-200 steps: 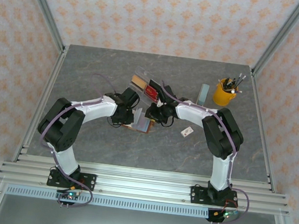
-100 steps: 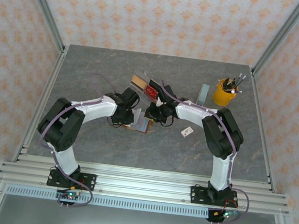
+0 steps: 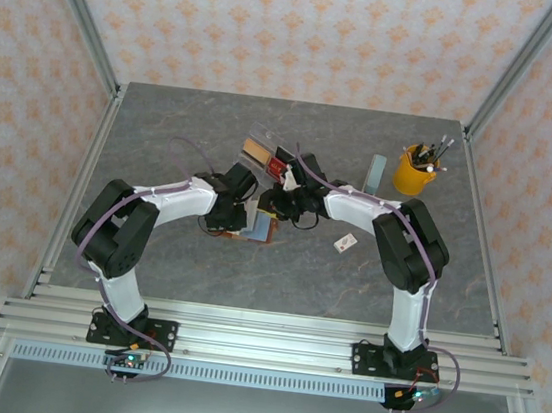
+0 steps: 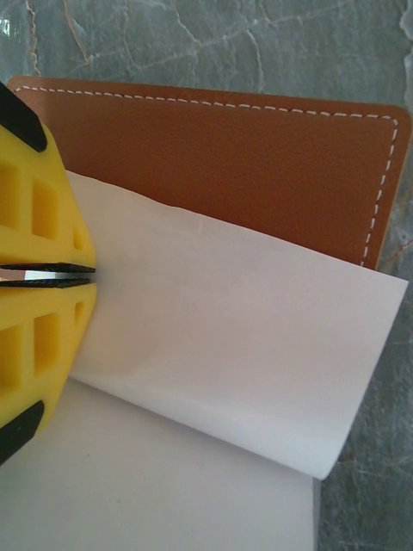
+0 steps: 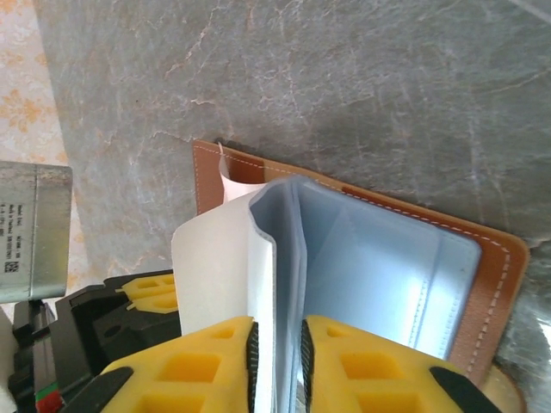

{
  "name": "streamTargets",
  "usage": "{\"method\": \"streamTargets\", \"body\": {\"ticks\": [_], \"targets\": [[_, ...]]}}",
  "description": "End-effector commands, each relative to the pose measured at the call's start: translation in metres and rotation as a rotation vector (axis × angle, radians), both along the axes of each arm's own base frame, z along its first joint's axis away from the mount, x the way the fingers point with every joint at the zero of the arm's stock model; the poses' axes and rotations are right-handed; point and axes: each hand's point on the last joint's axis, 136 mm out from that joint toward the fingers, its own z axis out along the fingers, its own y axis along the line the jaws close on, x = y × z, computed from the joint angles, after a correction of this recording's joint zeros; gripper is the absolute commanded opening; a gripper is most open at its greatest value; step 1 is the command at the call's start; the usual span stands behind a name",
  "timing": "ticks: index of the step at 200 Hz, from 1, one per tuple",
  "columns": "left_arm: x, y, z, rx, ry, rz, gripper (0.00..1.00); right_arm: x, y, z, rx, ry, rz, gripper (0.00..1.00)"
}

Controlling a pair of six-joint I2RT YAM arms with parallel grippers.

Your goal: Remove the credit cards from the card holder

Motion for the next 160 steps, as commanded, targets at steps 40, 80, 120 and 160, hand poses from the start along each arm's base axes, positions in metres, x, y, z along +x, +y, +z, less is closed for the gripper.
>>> {"method": "streamTargets", "body": {"ticks": [40, 80, 120, 160], "targets": [[-0.001, 0.005, 0.004, -0.025, -0.006, 0.013, 0.15, 0.001, 0.025, 0.016, 0.086, -0.015, 0.073, 0.26], [-0.001, 0.003, 0.009, -0.084, -0.019, 0.021, 0.15, -0.001, 0.033, 0.025, 0.102, -0.035, 0.094, 0.28], [-0.002, 0.009, 0.015, -0.110, -0.029, 0.044, 0.15, -0.004, 0.044, 0.030, 0.116, -0.045, 0.122, 0.30], [-0.007, 0.030, 0.029, -0.106, -0.062, 0.097, 0.16, -0.004, 0.056, 0.030, 0.121, -0.048, 0.137, 0.34]]}}
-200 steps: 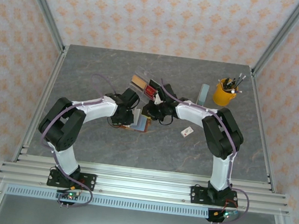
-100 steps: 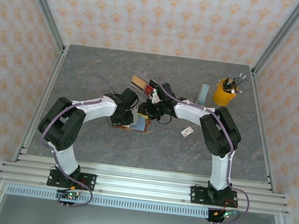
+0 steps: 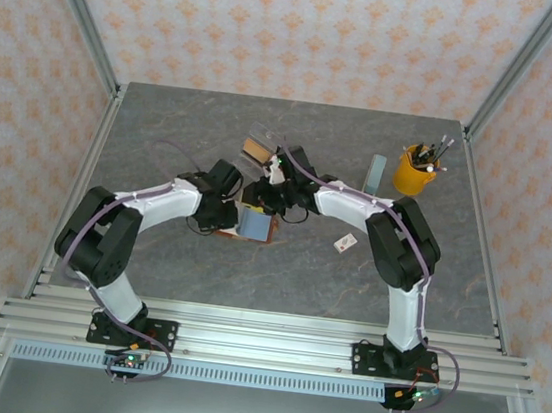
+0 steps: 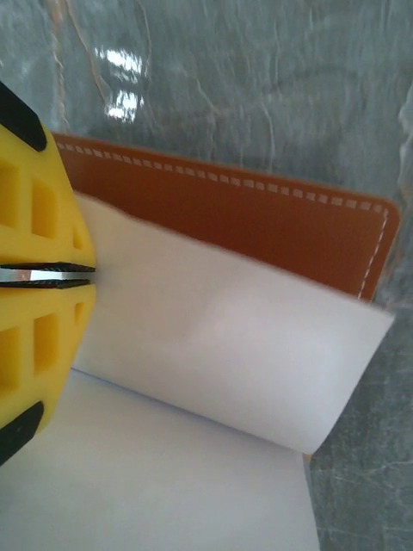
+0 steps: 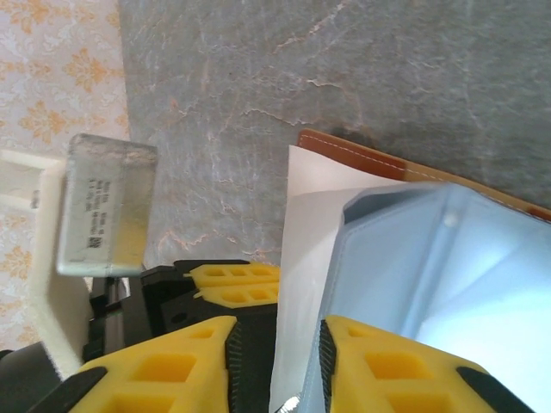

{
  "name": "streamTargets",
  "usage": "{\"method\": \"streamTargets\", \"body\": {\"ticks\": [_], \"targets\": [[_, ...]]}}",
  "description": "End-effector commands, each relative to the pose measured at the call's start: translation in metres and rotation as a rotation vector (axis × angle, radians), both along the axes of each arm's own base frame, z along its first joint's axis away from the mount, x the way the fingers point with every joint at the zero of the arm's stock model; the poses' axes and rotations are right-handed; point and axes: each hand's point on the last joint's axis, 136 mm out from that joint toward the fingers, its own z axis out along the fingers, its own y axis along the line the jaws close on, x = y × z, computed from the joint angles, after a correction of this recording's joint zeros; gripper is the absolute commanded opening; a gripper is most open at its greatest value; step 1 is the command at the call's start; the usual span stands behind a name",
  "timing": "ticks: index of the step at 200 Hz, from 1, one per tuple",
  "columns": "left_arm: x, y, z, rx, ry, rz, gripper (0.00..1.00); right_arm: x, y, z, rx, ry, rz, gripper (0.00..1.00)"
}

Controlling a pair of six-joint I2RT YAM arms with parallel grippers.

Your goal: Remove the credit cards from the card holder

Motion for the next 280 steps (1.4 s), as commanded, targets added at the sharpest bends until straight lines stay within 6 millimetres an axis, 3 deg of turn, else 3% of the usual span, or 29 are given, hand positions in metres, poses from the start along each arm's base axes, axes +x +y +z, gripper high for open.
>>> {"method": "streamTargets", "body": {"ticks": [1, 45, 73, 120, 171, 209, 280], "targets": [[-0.003, 0.014, 0.015, -0.002, -0.032, 0.041, 0.16, 0.000, 0.014, 0.003, 0.024, -0.020, 0.033, 0.34], [-0.011, 0.048, 0.028, 0.073, -0.060, 0.125, 0.18, -0.001, 0.029, -0.005, 0.022, -0.007, 0.053, 0.40], [-0.013, 0.054, 0.035, 0.068, -0.083, 0.154, 0.22, 0.002, 0.033, -0.011, 0.017, -0.002, 0.047, 0.46], [-0.008, 0.036, 0.048, -0.043, -0.130, 0.126, 0.28, 0.008, 0.026, -0.008, -0.032, -0.046, 0.017, 0.52], [0.002, 0.004, 0.043, -0.205, -0.118, 0.069, 0.35, 0.006, -0.016, -0.024, -0.251, -0.094, -0.051, 0.45], [0.010, 0.001, 0.029, -0.190, -0.081, 0.070, 0.34, 0.001, -0.033, -0.042, -0.354, -0.074, -0.057, 0.36], [0.018, 0.006, 0.012, -0.129, -0.047, 0.083, 0.36, 0.000, -0.036, -0.064, -0.420, -0.040, -0.030, 0.35]]}}
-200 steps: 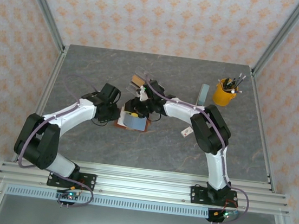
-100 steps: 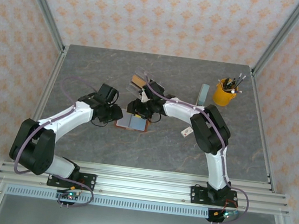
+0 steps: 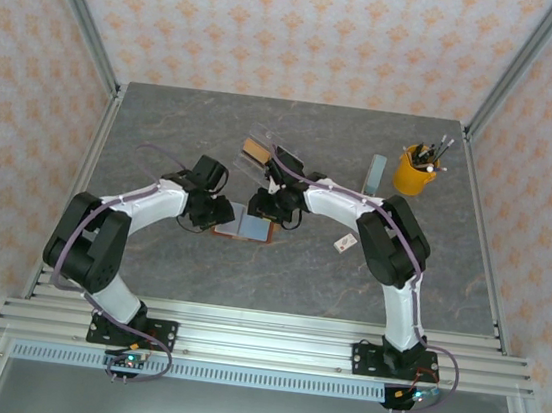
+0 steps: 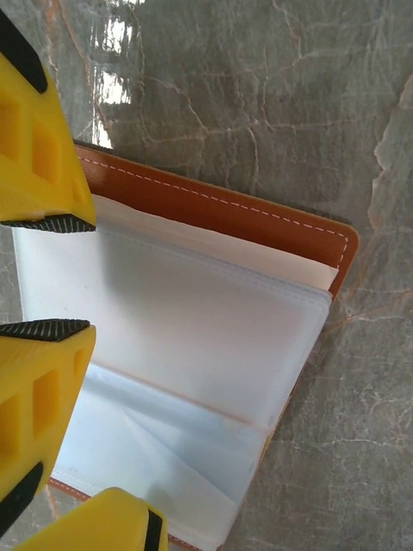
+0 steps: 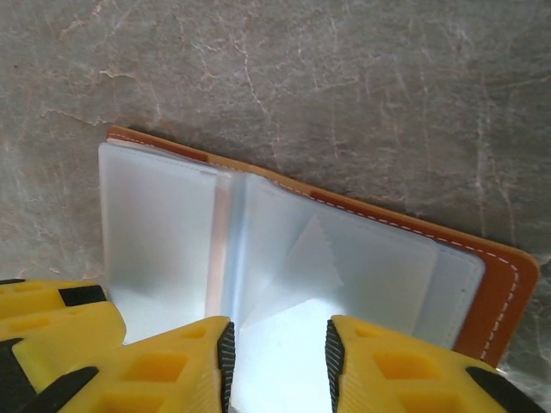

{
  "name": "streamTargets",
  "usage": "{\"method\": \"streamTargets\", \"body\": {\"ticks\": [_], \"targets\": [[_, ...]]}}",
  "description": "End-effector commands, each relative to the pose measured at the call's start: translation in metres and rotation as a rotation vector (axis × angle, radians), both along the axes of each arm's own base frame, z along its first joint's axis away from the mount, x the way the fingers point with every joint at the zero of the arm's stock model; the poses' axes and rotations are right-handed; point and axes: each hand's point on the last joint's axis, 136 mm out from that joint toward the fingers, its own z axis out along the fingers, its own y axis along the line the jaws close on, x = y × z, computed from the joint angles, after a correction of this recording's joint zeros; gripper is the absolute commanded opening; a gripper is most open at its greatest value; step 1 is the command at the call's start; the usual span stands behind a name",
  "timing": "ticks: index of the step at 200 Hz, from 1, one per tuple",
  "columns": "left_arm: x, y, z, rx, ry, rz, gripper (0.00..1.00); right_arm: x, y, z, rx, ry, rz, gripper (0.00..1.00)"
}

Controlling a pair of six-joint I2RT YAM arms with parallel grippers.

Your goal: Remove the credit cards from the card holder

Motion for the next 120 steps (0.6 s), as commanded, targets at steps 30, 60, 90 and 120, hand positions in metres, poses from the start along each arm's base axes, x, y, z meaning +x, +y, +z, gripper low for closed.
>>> {"method": "streamTargets", "body": {"ticks": [30, 60, 90, 120], "targets": [[0.013, 0.007, 0.007, 0.047, -0.036, 0.013, 0.39, 0.000, -0.004, -0.019, -0.071, 0.022, 0.019, 0.35], [0.013, 0.007, 0.005, 0.049, -0.034, 0.005, 0.41, -0.001, -0.005, -0.024, -0.076, 0.031, 0.022, 0.35], [0.013, 0.006, 0.002, 0.049, -0.028, -0.003, 0.41, -0.001, -0.005, -0.025, -0.078, 0.034, 0.023, 0.35], [0.013, 0.004, 0.002, 0.039, -0.028, -0.014, 0.40, -0.002, -0.005, -0.028, -0.079, 0.043, 0.023, 0.35]]}}
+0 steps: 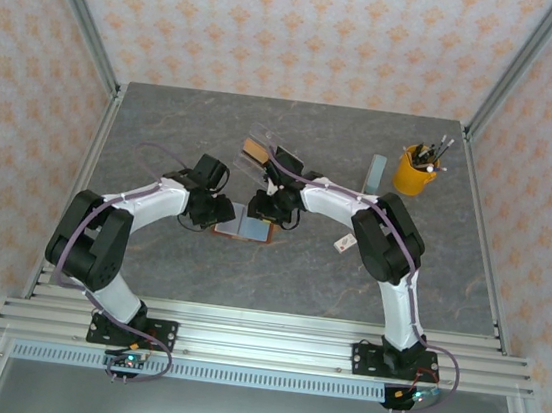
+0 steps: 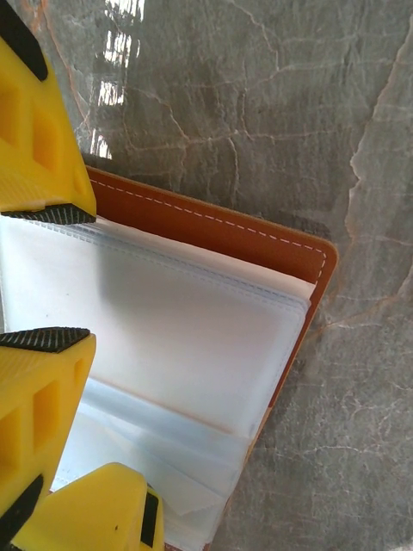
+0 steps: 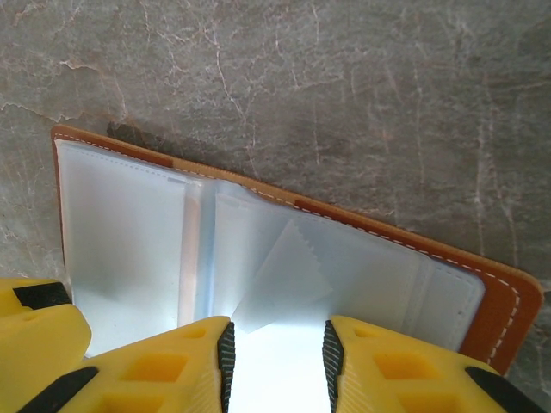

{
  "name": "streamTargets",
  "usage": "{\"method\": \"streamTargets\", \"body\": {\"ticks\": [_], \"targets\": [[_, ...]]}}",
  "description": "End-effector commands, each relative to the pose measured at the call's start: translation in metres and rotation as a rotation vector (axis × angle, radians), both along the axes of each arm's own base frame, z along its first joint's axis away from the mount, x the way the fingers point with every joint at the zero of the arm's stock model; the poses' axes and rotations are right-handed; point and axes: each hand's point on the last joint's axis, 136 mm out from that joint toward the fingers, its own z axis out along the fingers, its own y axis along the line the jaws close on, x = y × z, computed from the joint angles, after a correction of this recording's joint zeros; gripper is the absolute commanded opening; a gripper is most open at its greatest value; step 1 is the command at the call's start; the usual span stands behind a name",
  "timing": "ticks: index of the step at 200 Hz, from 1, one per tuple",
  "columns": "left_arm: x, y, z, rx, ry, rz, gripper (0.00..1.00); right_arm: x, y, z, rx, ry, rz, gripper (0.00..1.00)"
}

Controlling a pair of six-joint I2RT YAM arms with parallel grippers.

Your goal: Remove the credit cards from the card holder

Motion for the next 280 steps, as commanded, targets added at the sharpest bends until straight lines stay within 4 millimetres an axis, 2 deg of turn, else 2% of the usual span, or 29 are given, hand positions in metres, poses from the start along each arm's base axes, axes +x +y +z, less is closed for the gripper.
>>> {"method": "streamTargets", "body": {"ticks": [1, 57, 100, 126, 201, 241, 280], "targets": [[0.009, 0.000, 0.004, 0.014, -0.023, -0.019, 0.40, -0.003, -0.005, -0.016, -0.052, 0.027, 0.004, 0.35], [0.008, -0.001, -0.001, 0.014, -0.011, -0.029, 0.42, -0.004, -0.005, -0.017, -0.048, 0.035, 0.005, 0.35], [0.010, -0.016, -0.003, -0.064, -0.006, -0.062, 0.42, -0.005, -0.004, -0.019, -0.045, 0.040, 0.007, 0.35], [0.010, -0.018, -0.004, -0.067, 0.003, -0.070, 0.42, -0.006, -0.004, -0.020, -0.043, 0.046, 0.008, 0.35], [0.010, -0.039, -0.004, -0.180, 0.026, -0.118, 0.48, -0.007, -0.003, -0.022, -0.039, 0.057, 0.010, 0.35], [0.012, -0.042, 0.012, -0.196, -0.017, -0.136, 0.42, -0.006, -0.003, -0.020, -0.033, 0.052, 0.006, 0.35], [0.011, -0.044, 0.022, -0.214, -0.045, -0.161, 0.30, -0.006, -0.002, -0.020, -0.024, 0.054, 0.003, 0.35]]}}
